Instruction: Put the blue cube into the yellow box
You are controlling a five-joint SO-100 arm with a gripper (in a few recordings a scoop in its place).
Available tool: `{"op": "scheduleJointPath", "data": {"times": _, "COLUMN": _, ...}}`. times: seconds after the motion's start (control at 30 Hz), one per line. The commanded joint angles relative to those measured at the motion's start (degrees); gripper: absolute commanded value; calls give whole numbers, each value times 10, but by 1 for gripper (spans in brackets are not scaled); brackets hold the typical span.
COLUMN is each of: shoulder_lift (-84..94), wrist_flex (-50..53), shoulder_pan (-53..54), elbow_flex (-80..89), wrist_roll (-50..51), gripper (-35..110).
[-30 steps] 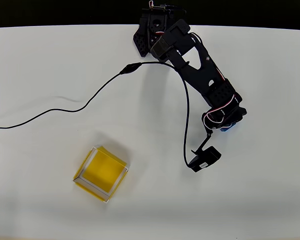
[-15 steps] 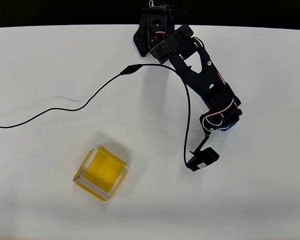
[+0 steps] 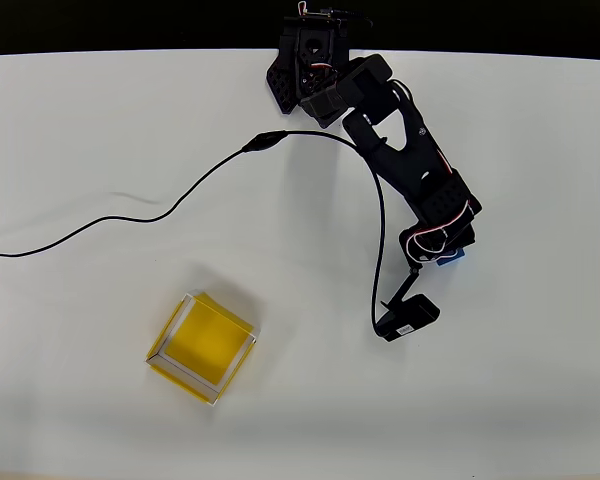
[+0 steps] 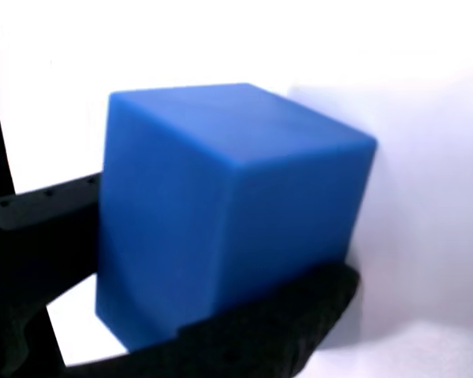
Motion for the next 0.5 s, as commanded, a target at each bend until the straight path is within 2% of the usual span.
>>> {"op": "scheduleJointPath", "data": {"times": 0.0, "shoulder_lift": 33, "wrist_flex": 7, "shoulder_pan": -9, "elbow_flex": -40, "wrist_roll": -13, "gripper": 16}}
{"op": "scheduleJointPath", "data": {"times": 0.23, "shoulder_lift": 77, "wrist_flex": 25, "shoulder_pan": 40, "elbow_flex": -44, "wrist_roll": -58, "gripper": 16}}
{"op": "scheduleJointPath", "data": {"times": 0.47, "shoulder_lift": 171, "wrist_flex": 43, "shoulder_pan": 156, "elbow_flex": -44, "wrist_roll": -148, "gripper": 15}}
